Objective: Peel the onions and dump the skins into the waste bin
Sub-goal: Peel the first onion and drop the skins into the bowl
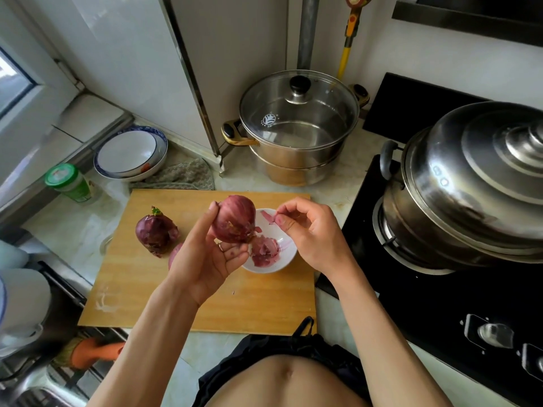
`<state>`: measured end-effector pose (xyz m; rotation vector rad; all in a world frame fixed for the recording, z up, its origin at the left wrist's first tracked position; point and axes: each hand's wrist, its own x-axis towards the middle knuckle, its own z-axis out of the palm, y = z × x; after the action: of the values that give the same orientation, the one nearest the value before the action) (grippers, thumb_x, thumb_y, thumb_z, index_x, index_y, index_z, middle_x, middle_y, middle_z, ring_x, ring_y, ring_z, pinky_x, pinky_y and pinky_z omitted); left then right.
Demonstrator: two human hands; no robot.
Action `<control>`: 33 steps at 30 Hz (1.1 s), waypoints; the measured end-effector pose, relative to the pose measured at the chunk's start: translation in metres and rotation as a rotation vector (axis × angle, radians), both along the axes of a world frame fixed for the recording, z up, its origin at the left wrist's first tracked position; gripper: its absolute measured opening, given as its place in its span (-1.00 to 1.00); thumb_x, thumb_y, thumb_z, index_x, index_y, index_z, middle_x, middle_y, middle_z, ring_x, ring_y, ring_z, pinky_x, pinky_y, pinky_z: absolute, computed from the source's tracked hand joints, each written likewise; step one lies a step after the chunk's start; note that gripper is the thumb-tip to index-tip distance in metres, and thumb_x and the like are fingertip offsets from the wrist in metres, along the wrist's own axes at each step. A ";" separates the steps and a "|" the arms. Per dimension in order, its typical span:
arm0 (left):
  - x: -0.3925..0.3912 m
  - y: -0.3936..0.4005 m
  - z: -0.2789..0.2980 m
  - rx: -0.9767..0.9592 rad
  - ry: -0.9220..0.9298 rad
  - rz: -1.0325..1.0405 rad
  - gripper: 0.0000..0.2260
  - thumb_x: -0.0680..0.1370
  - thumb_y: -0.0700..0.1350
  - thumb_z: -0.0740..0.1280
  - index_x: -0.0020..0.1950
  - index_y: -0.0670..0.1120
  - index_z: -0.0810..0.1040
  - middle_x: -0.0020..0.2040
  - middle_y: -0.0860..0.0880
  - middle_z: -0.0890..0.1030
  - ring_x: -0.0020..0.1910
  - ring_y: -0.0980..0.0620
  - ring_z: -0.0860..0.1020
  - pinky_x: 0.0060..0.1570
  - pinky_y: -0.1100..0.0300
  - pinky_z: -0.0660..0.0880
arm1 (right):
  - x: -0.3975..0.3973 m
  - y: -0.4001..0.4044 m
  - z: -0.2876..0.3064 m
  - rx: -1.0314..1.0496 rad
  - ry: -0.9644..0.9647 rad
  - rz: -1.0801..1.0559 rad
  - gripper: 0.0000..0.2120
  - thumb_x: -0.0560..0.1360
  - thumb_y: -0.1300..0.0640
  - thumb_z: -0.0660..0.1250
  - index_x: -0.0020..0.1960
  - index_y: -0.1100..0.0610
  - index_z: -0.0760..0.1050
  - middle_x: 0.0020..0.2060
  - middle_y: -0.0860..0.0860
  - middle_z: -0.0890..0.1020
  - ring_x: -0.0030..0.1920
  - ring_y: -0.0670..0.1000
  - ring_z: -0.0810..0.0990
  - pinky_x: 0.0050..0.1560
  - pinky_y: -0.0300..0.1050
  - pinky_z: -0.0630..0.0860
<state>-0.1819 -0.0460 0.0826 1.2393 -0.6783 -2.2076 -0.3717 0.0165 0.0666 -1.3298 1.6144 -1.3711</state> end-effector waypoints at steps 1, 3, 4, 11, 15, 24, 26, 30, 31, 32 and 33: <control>0.001 -0.001 -0.001 -0.004 0.004 0.003 -0.34 0.46 0.27 0.36 0.33 -0.22 0.59 -0.11 -0.22 0.61 -0.35 0.00 0.64 -0.32 0.19 0.66 | -0.001 0.000 -0.001 0.023 -0.025 -0.017 -0.96 0.52 0.16 0.43 -0.08 0.13 0.63 -0.19 -0.11 0.67 -0.15 -0.13 0.63 -0.09 -0.27 0.53; 0.005 -0.002 -0.004 -0.010 0.019 0.011 -0.33 0.48 0.27 0.35 0.37 -0.22 0.57 -0.03 -0.24 0.60 -0.33 0.00 0.64 -0.30 0.18 0.66 | -0.002 -0.001 -0.003 0.069 -0.027 -0.051 -0.95 0.51 0.18 0.46 -0.07 0.16 0.67 -0.19 -0.05 0.70 -0.14 -0.09 0.66 -0.08 -0.21 0.59; 0.006 -0.002 -0.006 -0.010 0.026 0.017 -0.33 0.49 0.27 0.35 0.38 -0.22 0.57 -0.01 -0.25 0.59 -0.33 0.00 0.64 -0.29 0.18 0.66 | -0.002 -0.002 -0.005 0.098 -0.003 -0.060 -0.94 0.51 0.18 0.46 -0.06 0.16 0.68 -0.19 -0.04 0.71 -0.14 -0.10 0.66 -0.07 -0.20 0.60; 0.012 0.005 -0.016 -0.068 -0.029 0.033 -0.44 0.49 0.19 0.46 0.27 -0.23 0.61 -0.06 -0.20 0.64 -0.33 0.01 0.62 -0.29 0.16 0.66 | 0.005 -0.003 -0.015 0.269 0.207 -0.019 -0.82 0.59 0.13 0.36 -0.02 0.17 0.72 -0.13 -0.01 0.74 -0.08 -0.07 0.66 -0.06 -0.25 0.54; 0.015 0.008 -0.019 -0.199 -0.137 -0.035 -0.56 0.48 0.14 0.50 0.23 -0.11 0.65 -0.06 -0.13 0.66 -0.29 0.02 0.60 -0.21 0.14 0.64 | 0.008 -0.003 -0.015 0.227 0.181 -0.047 -0.85 0.55 0.15 0.41 -0.11 0.20 0.71 -0.20 -0.02 0.72 -0.12 -0.10 0.61 -0.07 -0.17 0.52; 0.017 0.005 -0.015 -0.398 -0.243 -0.121 -0.33 0.30 0.10 0.61 0.40 0.12 0.56 0.17 -0.06 0.72 0.07 -0.02 0.70 -0.11 0.16 0.60 | 0.010 -0.004 -0.003 0.107 -0.007 0.054 -0.79 0.46 0.17 0.50 0.08 0.09 0.61 -0.02 -0.08 0.67 -0.01 -0.08 0.63 -0.02 -0.17 0.60; 0.016 0.004 -0.010 -0.420 -0.256 -0.136 -0.37 0.34 0.05 0.60 0.41 0.13 0.56 0.16 -0.04 0.72 0.07 0.00 0.71 -0.09 0.16 0.60 | 0.013 -0.004 0.000 0.090 0.030 0.121 -0.73 0.44 0.11 0.49 0.13 0.06 0.58 0.06 -0.11 0.64 0.09 -0.05 0.61 0.05 -0.06 0.61; 0.012 0.002 -0.003 -0.473 -0.298 -0.150 -0.32 0.30 0.10 0.65 0.40 0.13 0.57 0.07 0.02 0.74 -0.07 0.10 0.70 -0.14 0.18 0.60 | 0.016 -0.005 0.000 0.038 0.133 0.118 -0.74 0.45 0.15 0.48 0.12 0.10 0.56 0.06 -0.08 0.62 0.10 -0.06 0.59 0.09 0.03 0.57; 0.010 0.002 -0.002 -0.478 -0.309 -0.148 -0.33 0.32 0.07 0.67 0.40 0.12 0.57 0.03 0.03 0.75 -0.11 0.12 0.69 -0.14 0.17 0.59 | 0.016 -0.005 0.000 0.022 0.147 0.113 -0.76 0.45 0.17 0.48 0.10 0.11 0.56 0.05 -0.06 0.62 0.09 -0.06 0.59 0.08 0.03 0.57; 0.008 0.002 -0.003 -0.475 -0.317 -0.145 -0.35 0.33 0.04 0.66 0.40 0.10 0.57 0.00 0.04 0.75 -0.14 0.14 0.68 -0.13 0.16 0.59 | 0.014 -0.005 -0.001 0.011 0.159 0.106 -0.78 0.45 0.19 0.48 0.08 0.12 0.56 0.04 -0.05 0.61 0.07 -0.05 0.59 0.08 0.03 0.56; 0.006 0.003 -0.002 -0.471 -0.320 -0.139 -0.35 0.33 0.04 0.62 0.40 0.10 0.57 -0.01 0.03 0.75 -0.16 0.14 0.68 -0.12 0.14 0.59 | 0.014 -0.005 -0.002 0.002 0.168 0.099 -0.80 0.46 0.20 0.48 0.06 0.12 0.57 0.03 -0.03 0.61 0.06 -0.05 0.58 0.08 0.02 0.56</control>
<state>-0.1758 -0.0432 0.0801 1.3265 -1.3568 -1.8084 -0.3578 0.0118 0.0651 -1.5378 1.6335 -1.2260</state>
